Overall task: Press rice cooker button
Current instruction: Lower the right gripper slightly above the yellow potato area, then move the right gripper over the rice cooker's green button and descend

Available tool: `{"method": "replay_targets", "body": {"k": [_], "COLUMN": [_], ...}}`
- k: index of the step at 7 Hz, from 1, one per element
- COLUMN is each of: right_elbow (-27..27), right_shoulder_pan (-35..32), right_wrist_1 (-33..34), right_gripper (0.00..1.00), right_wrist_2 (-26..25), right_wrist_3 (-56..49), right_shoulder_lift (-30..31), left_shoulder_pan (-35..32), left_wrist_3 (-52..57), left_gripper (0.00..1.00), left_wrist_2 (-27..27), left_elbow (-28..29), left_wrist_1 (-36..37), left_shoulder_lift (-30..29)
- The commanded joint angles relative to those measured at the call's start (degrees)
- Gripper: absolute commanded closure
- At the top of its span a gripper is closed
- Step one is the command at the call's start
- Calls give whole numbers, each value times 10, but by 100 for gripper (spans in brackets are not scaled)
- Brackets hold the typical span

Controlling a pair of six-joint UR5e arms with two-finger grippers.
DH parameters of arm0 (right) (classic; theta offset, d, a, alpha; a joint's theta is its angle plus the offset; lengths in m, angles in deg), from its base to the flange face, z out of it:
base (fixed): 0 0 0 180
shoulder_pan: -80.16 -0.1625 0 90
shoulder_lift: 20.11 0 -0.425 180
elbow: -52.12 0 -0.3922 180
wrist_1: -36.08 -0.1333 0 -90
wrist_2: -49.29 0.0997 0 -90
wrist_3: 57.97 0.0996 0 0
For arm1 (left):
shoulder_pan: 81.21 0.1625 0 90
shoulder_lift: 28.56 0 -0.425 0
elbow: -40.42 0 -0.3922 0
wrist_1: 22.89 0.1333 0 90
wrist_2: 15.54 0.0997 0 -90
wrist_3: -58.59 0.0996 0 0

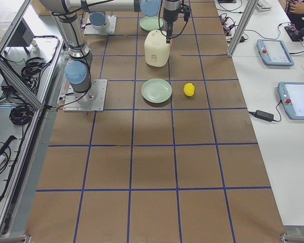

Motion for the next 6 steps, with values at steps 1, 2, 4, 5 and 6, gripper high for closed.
{"method": "replay_targets", "body": {"k": [1, 2, 4, 5, 6], "right_elbow": [8, 17, 73, 99, 112], "right_shoulder_pan": [-63, -75, -94, -96, -96], "right_wrist_1": [33, 46, 71, 124, 130], "right_gripper": [0, 0, 31, 61, 88], "right_wrist_2": [25, 21, 23, 26, 29], "right_wrist_3": [80, 103, 128, 131, 125], "right_shoulder_lift": [-3, -5, 8, 15, 16], "left_shoulder_pan": [0, 0, 0, 0, 0], "left_wrist_3": [0, 0, 0, 0, 0], "left_gripper": [0, 0, 0, 0, 0], "left_wrist_2": [0, 0, 0, 0, 0], "left_elbow": [0, 0, 0, 0, 0], "left_wrist_1": [0, 0, 0, 0, 0], "left_shoulder_lift": [0, 0, 0, 0, 0]}}
